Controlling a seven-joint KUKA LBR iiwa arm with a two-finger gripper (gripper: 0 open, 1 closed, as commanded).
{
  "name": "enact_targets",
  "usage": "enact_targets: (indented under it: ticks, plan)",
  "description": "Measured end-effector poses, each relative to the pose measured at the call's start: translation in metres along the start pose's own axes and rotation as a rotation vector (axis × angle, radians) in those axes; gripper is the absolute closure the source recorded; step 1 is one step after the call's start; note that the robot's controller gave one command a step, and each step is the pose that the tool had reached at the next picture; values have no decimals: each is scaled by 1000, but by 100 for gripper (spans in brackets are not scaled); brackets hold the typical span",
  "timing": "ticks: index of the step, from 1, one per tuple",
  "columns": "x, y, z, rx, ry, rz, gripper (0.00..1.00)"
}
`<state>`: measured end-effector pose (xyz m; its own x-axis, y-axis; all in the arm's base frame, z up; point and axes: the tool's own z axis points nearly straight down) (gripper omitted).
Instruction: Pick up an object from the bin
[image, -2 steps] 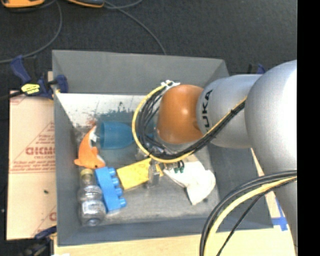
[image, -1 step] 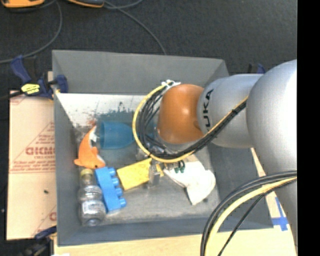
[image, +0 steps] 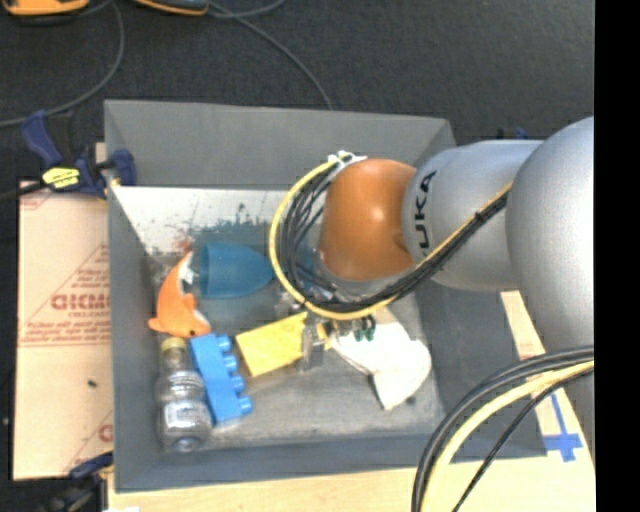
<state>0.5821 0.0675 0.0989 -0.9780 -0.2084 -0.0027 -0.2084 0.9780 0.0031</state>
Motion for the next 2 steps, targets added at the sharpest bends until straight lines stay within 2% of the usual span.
enact_targets:
  ticks: [2]
  plan:
    - [-3,-1,-31,2,-10,1,100]
